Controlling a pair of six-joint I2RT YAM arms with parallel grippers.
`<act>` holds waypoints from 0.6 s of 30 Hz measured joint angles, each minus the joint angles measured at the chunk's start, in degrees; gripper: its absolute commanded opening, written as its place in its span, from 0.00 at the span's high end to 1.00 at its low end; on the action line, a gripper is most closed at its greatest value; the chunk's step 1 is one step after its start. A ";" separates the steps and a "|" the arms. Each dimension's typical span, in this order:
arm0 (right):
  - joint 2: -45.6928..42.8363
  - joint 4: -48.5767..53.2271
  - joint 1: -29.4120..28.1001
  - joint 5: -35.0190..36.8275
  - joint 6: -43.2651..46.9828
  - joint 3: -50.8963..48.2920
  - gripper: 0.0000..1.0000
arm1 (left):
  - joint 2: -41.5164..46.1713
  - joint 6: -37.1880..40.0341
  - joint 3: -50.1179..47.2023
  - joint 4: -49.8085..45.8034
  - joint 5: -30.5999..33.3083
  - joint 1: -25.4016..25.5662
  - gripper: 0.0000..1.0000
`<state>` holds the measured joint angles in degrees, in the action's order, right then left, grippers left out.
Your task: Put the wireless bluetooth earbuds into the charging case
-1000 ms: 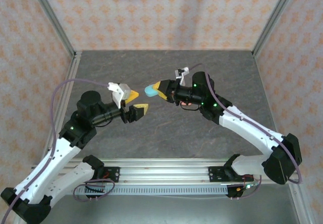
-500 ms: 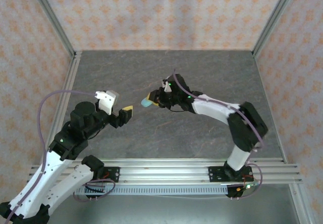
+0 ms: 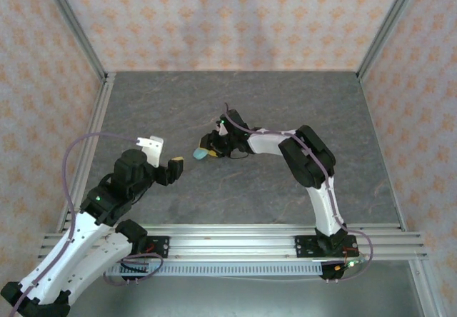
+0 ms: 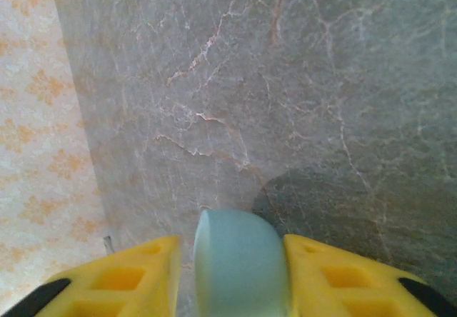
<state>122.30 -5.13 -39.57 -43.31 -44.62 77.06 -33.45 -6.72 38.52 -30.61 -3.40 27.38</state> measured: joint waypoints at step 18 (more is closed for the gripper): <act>-39.10 24.44 2.80 43.74 24.00 -10.58 0.01 | -12.20 -2.93 -1.60 5.92 11.30 -9.16 0.00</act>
<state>83.20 19.31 -36.77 0.43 -20.62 66.48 -45.65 -9.65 36.93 -24.69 7.90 18.22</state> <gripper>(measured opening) 0.986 0.999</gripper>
